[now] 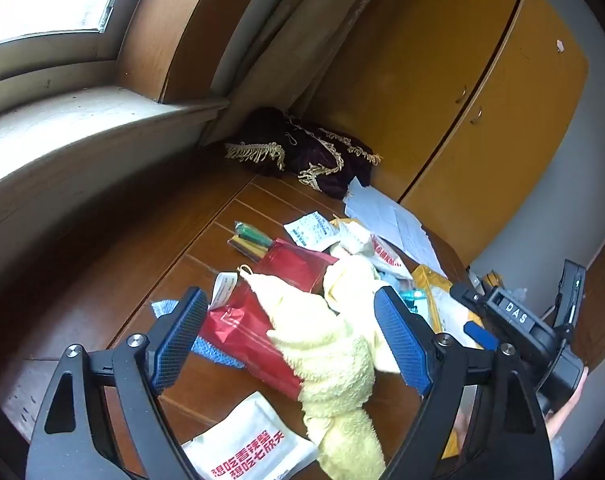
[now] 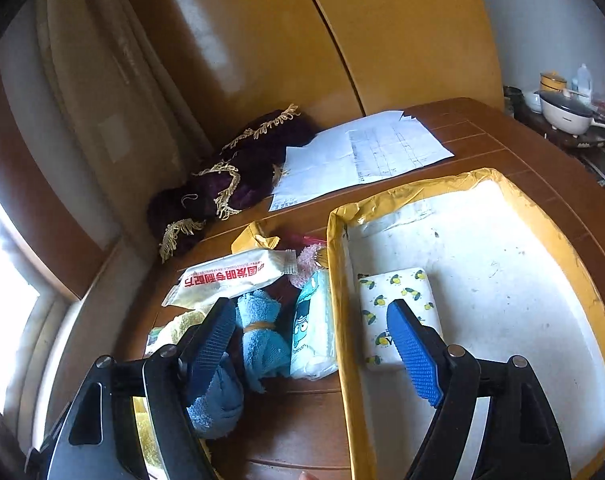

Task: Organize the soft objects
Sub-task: 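Grasp the yellow towel with the right tool while the left tool grasps the white packet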

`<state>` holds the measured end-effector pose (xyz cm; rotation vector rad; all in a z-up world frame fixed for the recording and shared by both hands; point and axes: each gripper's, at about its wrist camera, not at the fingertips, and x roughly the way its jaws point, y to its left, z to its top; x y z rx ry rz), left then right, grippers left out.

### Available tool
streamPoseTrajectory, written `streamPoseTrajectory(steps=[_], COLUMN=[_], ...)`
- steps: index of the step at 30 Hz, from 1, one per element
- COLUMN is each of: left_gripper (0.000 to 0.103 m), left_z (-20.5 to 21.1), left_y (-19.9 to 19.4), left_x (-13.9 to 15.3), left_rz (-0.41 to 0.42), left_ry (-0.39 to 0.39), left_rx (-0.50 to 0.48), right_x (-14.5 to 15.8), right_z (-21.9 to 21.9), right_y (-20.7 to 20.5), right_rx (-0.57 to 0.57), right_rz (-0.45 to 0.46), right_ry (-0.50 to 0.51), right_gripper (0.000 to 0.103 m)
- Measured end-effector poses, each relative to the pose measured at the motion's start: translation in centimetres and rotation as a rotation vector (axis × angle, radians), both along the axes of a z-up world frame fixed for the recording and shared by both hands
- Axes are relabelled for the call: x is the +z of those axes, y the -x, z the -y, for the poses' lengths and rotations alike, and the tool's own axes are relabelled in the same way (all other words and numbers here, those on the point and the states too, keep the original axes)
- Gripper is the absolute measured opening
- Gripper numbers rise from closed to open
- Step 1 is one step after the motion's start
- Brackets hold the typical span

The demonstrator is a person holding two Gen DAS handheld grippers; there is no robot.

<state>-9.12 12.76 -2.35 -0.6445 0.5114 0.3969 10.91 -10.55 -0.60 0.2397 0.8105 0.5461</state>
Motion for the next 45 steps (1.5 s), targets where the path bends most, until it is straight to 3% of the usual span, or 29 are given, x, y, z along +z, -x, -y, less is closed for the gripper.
streamPoseTrajectory(steps=[2,5,12,17,22,24,26,30,35,40,45], left_gripper=[0.086,0.086,0.086,0.086,0.086,0.086,0.086,0.085,0.085,0.076,0.06], left_z=[0.5,1.2,2.2,2.1,3.1,3.3,3.7,4.9,5.7,6.6,6.8], left_y=[0.3,1.2,3.0,4.1,3.8,3.3,2.9,1.8,1.6,1.6,1.9], left_x=[-0.2,-1.2,-4.2,-4.8,-4.5,-4.7,-4.8,-5.6,-5.8,-5.9,-5.9], left_rz=[-0.028,-0.034,-0.158,-0.193,-0.228,-0.231,-0.23,-0.295,-0.299,-0.297,-0.291], left_ry=[-0.049,-0.077,-0.107,-0.123,-0.201,-0.191,-0.197,-0.288,-0.32,-0.364,-0.391], left_rx=[-0.021,-0.069,-0.148,-0.161,-0.255,-0.29,-0.329,-0.362,-0.352,-0.33,-0.326], right_x=[0.2,0.5,-2.9,-3.7,-4.1,-4.3,-4.7,-5.8,-5.9,-4.8,-4.4], right_z=[1.0,-0.1,-3.0,-6.1,-8.2,-9.4,-10.3,-10.4,-9.3,-8.2,-5.0], right_y=[1.9,4.4,10.4,10.5,9.2,9.0,9.3,9.0,8.8,9.5,9.2], right_rx=[0.108,0.276,0.526,0.66,0.683,0.689,0.7,0.674,0.68,0.682,0.677], right_rz=[0.007,-0.059,0.098,0.057,-0.008,-0.032,-0.026,-0.036,-0.063,-0.065,-0.073], right_ry=[-0.075,-0.115,0.039,0.03,0.047,0.064,0.083,0.118,0.068,0.021,-0.058], right_gripper=[0.081,0.081,0.081,0.079,0.076,0.068,0.066,0.047,0.038,0.034,0.034])
